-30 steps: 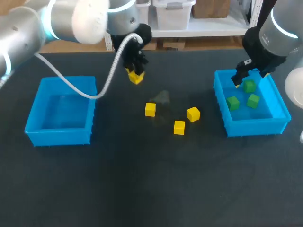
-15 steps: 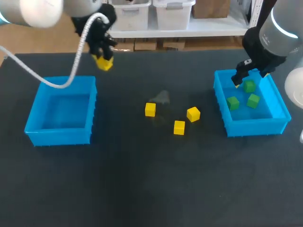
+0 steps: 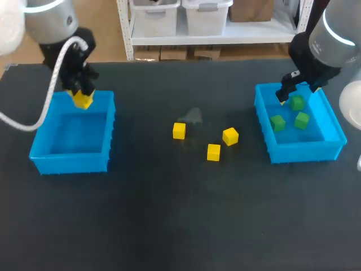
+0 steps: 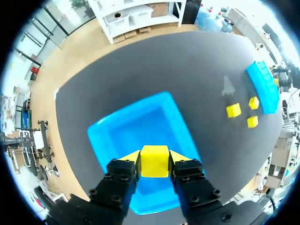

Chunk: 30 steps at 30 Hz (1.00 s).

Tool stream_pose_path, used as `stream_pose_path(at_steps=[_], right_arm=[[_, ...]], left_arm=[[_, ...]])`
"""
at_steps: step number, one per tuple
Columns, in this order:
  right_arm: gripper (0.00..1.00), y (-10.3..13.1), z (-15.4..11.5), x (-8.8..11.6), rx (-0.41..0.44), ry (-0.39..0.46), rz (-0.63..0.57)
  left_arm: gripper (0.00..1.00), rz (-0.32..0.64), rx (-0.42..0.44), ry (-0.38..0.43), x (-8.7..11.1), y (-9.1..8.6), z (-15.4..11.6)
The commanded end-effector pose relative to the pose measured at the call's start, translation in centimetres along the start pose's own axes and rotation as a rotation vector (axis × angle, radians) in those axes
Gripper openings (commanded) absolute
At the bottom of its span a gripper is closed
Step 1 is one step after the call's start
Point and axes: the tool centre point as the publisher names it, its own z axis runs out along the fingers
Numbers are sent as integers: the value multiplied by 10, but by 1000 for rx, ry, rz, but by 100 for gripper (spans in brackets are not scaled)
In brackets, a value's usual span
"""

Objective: Put the green cubes in the right bin and the yellow cubes in the left bin.

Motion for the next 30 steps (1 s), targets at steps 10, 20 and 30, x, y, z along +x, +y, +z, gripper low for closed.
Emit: stream_pose_path(at_steps=[10,20,30], right_arm=[[100,0,0,1,1,-2,1],[100,0,0,1,1,-2,1],[100,0,0,1,1,-2,1]], left_arm=[[100,-4,12,-258,21,4,6],[100,111,54,-331,-7,-10,-11],[100,273,79,-366,-50,-43,-39]])
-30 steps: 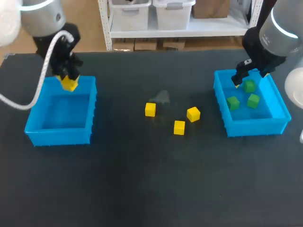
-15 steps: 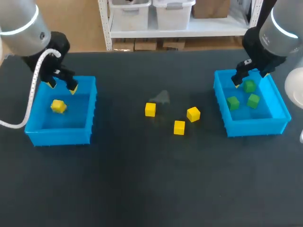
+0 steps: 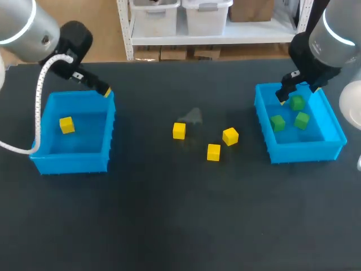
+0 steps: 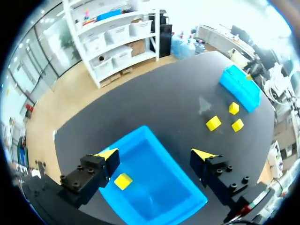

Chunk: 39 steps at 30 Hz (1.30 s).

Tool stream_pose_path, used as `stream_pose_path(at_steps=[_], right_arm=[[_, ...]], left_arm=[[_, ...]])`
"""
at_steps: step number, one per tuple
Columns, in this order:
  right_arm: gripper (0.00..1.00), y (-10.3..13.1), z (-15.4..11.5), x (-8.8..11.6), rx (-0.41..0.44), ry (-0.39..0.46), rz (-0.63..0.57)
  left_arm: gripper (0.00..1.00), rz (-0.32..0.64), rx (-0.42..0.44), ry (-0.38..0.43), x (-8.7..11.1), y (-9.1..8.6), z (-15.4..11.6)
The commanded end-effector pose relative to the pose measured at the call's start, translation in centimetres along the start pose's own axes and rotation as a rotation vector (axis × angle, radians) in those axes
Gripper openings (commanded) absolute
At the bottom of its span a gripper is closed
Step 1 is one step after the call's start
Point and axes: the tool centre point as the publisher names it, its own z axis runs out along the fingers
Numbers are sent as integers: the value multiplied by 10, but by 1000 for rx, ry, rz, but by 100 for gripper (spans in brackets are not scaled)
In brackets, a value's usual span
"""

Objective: Put the green cubes in the right bin and the yellow cubes in the left bin.

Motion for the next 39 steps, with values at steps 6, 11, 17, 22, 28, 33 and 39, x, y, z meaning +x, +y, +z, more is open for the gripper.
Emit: stream_pose_path(at_steps=[6,11,17,22,28,33,39], right_arm=[[100,0,0,1,1,-2,1],[100,0,0,1,1,-2,1],[100,0,0,1,1,-2,1],[100,0,0,1,1,-2,1],[100,0,0,1,1,-2,1],[100,0,0,1,1,-2,1],[100,0,0,1,1,-2,1]], left_arm=[[100,134,64,33,-54,-29,7],[100,211,93,40,-80,-51,16],[100,291,134,55,-103,-76,25],[100,347,162,66,-116,-97,34],[100,427,191,94,-127,-121,45],[100,476,212,117,-131,-139,54],[100,529,220,148,-132,-158,66]])
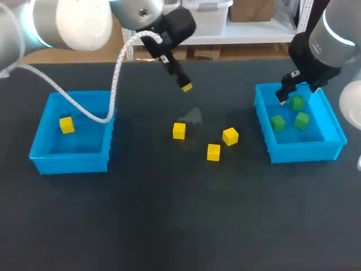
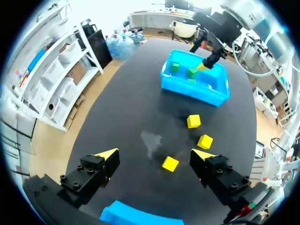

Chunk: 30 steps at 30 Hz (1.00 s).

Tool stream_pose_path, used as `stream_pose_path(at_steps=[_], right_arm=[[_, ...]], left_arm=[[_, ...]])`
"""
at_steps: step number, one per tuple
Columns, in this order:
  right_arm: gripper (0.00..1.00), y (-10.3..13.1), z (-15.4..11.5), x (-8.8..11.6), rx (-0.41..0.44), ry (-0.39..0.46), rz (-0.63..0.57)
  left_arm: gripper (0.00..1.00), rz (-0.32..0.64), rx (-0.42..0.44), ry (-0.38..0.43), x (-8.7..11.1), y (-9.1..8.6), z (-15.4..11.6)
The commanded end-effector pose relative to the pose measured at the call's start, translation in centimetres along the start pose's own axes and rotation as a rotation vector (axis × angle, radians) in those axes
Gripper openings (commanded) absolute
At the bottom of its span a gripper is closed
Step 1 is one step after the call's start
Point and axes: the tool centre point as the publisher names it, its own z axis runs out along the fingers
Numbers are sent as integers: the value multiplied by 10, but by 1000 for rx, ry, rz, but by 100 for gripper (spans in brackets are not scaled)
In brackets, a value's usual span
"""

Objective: Put the green cubes in the right bin and the yellow cubes in the left bin.

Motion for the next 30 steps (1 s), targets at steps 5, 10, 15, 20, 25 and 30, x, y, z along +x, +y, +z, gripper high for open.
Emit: stream_pose_path(at_steps=[5,10,15,20,25,30], right_arm=[[100,0,0,1,1,-2,1],[100,0,0,1,1,-2,1],[100,0,0,1,1,-2,1],[100,0,0,1,1,-2,1],[100,0,0,1,1,-2,1],[100,0,0,1,1,-2,1]], left_arm=[[100,22,48,62,-20,-14,16],[100,47,83,76,-26,-35,19],[100,68,112,85,-28,-56,23],[100,61,126,94,-27,-68,37],[100,38,141,107,-28,-80,53],[100,24,163,120,-31,-91,69]])
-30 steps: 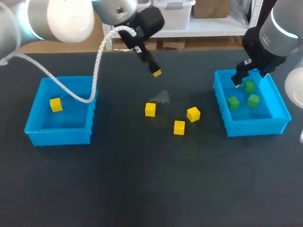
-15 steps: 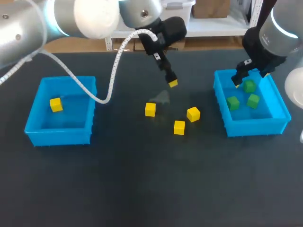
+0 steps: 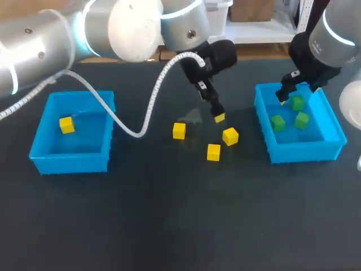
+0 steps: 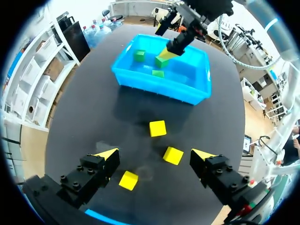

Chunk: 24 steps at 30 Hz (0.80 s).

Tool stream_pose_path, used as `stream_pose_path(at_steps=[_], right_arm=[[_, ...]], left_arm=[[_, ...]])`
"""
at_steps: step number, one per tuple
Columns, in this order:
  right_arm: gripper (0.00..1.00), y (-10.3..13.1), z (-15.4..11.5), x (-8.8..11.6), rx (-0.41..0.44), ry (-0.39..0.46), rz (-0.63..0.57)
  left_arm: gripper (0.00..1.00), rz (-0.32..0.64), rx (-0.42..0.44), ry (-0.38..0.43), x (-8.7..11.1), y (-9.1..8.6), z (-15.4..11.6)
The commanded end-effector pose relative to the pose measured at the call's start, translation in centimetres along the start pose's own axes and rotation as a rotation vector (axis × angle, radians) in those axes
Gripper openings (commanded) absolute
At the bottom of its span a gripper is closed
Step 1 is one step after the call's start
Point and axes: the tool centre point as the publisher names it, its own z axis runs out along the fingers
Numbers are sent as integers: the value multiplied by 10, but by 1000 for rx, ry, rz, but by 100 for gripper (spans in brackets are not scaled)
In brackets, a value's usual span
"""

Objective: Put the green cubes in the right bin and the yellow cubes in the left bin.

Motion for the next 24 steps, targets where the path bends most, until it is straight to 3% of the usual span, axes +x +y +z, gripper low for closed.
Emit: stream_pose_path(at_steps=[1,8,24], right_arm=[[100,0,0,1,1,-2,1],[100,0,0,1,1,-2,1],[100,0,0,1,1,-2,1]], left_arm=[[100,-2,11,9,-8,-1,15],[100,1,24,28,-19,-6,33],[100,-26,31,103,-18,-7,71]])
